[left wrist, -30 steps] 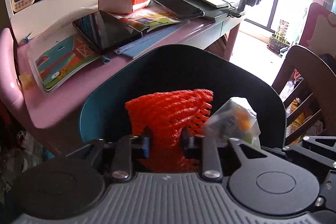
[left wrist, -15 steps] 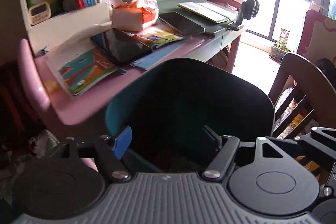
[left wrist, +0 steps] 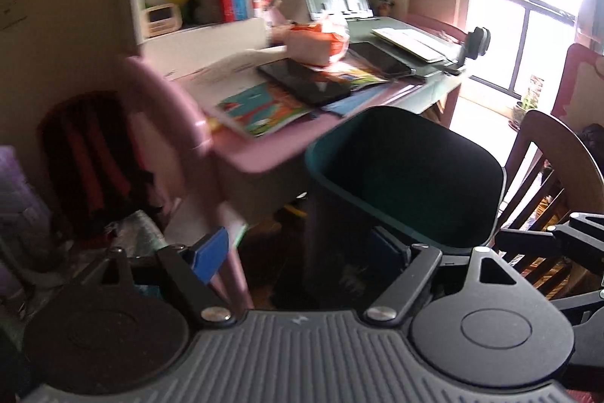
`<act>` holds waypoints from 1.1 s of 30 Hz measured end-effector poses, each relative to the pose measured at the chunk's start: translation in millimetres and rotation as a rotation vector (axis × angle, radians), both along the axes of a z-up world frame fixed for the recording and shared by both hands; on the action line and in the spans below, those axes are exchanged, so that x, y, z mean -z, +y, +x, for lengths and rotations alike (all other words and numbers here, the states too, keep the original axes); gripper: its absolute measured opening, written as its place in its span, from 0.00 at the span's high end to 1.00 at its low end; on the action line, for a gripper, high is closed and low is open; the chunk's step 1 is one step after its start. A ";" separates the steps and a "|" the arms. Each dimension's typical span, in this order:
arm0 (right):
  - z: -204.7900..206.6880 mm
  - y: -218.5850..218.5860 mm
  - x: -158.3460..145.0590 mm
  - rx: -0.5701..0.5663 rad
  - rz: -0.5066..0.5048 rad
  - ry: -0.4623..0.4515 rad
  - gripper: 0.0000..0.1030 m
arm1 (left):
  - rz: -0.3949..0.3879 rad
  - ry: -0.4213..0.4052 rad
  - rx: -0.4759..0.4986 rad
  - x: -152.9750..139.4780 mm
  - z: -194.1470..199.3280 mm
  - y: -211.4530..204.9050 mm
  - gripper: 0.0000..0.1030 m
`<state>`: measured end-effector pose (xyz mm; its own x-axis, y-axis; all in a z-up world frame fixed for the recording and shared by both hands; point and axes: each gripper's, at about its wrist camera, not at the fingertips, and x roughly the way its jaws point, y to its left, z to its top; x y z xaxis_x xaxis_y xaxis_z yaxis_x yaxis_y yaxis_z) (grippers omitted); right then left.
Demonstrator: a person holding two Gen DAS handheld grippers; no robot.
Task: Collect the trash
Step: 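Move both tools back down toward the remaining trash under the bench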
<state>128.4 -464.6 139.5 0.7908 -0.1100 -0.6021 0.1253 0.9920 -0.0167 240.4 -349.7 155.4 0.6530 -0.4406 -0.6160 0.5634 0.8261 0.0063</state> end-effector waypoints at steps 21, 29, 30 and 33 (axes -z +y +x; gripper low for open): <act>72.5 195.8 130.8 -0.319 0.157 0.182 0.40 | -0.022 0.096 -0.266 120.9 17.3 273.9 0.01; 104.5 276.6 238.6 -0.433 0.135 0.324 0.40 | 0.041 0.210 -0.370 230.2 40.2 358.3 0.01; 106.6 284.6 251.0 -0.447 0.146 0.345 0.40 | 0.044 0.227 -0.373 244.6 42.2 367.6 0.01; 113.2 311.1 291.9 -0.493 0.154 0.407 0.40 | 0.081 0.285 -0.384 288.8 46.4 388.8 0.01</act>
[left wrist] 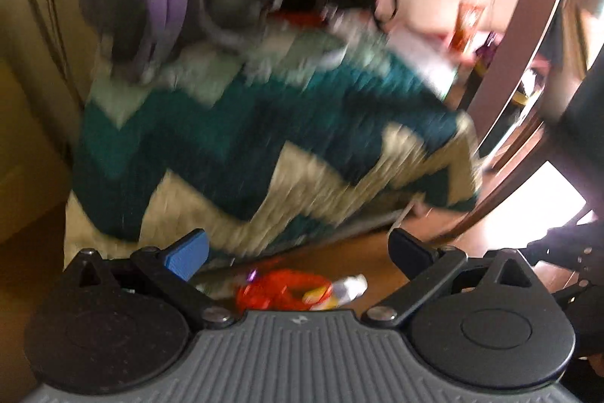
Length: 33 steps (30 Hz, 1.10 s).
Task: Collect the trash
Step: 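Move both tools back down toward the remaining trash under the bench, then grasp the white printed bag with the left tool while the right tool grasps a white tissue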
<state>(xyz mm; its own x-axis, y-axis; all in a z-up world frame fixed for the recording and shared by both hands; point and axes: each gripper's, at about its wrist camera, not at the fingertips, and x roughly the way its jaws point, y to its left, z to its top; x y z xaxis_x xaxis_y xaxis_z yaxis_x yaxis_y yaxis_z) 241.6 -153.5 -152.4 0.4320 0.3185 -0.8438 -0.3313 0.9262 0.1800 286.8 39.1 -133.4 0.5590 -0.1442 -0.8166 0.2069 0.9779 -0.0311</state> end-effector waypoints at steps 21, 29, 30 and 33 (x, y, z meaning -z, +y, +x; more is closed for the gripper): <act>42.7 132.8 271.6 -0.554 -0.341 0.245 0.40 | 0.058 0.454 -0.053 314.5 46.1 86.7 0.01; 53.2 151.3 349.1 -0.612 -0.351 0.315 0.41 | 0.023 0.565 -0.007 400.5 45.5 84.4 0.02; 53.5 151.5 354.9 -0.612 -0.353 0.321 0.41 | 0.010 0.577 -0.008 408.0 46.6 84.7 0.04; 55.8 151.2 372.5 -0.603 -0.355 0.357 0.43 | -0.021 0.619 -0.011 427.9 49.7 84.3 0.13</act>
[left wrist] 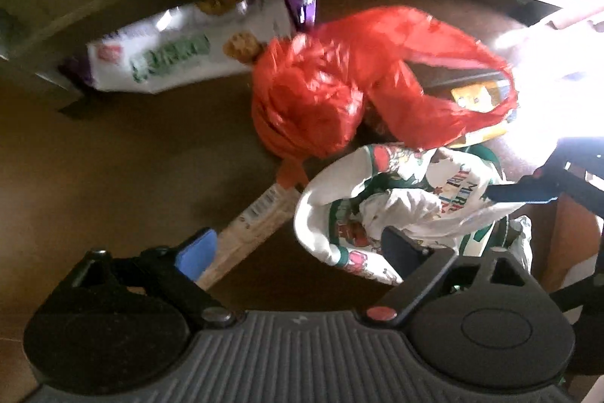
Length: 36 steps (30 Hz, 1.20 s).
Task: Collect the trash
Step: 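Grasp the white printed bag with the left tool while the right tool grasps a white tissue, then carry the white bag and tissue in both tools up over the teal bin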
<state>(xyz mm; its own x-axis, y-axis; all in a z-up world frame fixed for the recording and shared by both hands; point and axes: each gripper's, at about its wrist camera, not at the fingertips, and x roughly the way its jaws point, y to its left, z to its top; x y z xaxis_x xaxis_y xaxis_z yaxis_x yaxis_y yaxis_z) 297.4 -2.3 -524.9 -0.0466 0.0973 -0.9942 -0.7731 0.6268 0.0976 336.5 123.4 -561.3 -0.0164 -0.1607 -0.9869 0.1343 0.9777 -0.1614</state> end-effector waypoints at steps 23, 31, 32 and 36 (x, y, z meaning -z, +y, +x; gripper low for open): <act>1.2 7.0 -4.3 0.073 -0.054 0.013 0.97 | -0.050 0.040 -0.019 -0.5 -0.9 -26.8 0.82; -2.7 -27.2 -83.9 0.188 -0.052 0.013 0.98 | -0.004 -0.052 0.094 -83.4 -3.7 -35.5 0.87; -5.1 -30.8 -97.6 0.196 -0.056 0.003 0.98 | 0.004 -0.065 0.108 -95.6 -4.1 -38.2 0.87; -19.0 -46.2 -149.3 0.211 -0.059 -0.061 0.98 | 0.048 -0.133 0.154 -152.4 -17.3 -46.5 0.90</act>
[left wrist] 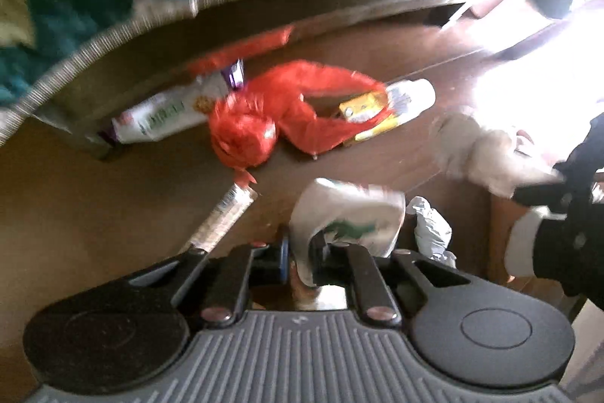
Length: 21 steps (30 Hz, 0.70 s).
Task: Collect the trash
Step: 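Carry the white bag and tissue in both tools up over the teal bin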
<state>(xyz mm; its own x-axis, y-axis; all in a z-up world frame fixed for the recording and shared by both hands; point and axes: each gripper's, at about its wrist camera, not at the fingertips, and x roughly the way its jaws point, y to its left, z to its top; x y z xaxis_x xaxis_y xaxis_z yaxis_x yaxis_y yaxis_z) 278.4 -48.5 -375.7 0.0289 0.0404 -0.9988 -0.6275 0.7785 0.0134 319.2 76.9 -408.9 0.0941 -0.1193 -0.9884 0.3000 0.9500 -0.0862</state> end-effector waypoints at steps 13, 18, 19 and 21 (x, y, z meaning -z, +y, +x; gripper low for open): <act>-29.7 -66.1 -182.8 0.182 0.139 -0.294 0.98 | 0.099 -0.271 -0.024 -166.6 -37.8 -27.5 0.92; -47.8 -104.4 -268.0 0.209 0.175 -0.455 0.98 | 0.080 -0.434 -0.035 -255.7 -41.6 -62.6 0.92; -49.4 -110.7 -279.7 0.213 0.180 -0.472 0.98 | 0.072 -0.466 -0.028 -274.5 -42.1 -72.2 0.92; -55.2 -130.1 -314.3 0.225 0.189 -0.524 0.98 | 0.068 -0.536 -0.004 -314.2 -44.8 -93.3 0.92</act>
<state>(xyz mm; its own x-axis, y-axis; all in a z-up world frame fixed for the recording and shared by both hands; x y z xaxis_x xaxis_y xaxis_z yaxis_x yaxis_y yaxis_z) 223.2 -178.6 -61.4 0.5437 0.1521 -0.8254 -0.4080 0.9073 -0.1015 274.4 -16.4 -94.7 0.5873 -0.0557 -0.8075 0.2817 0.9493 0.1395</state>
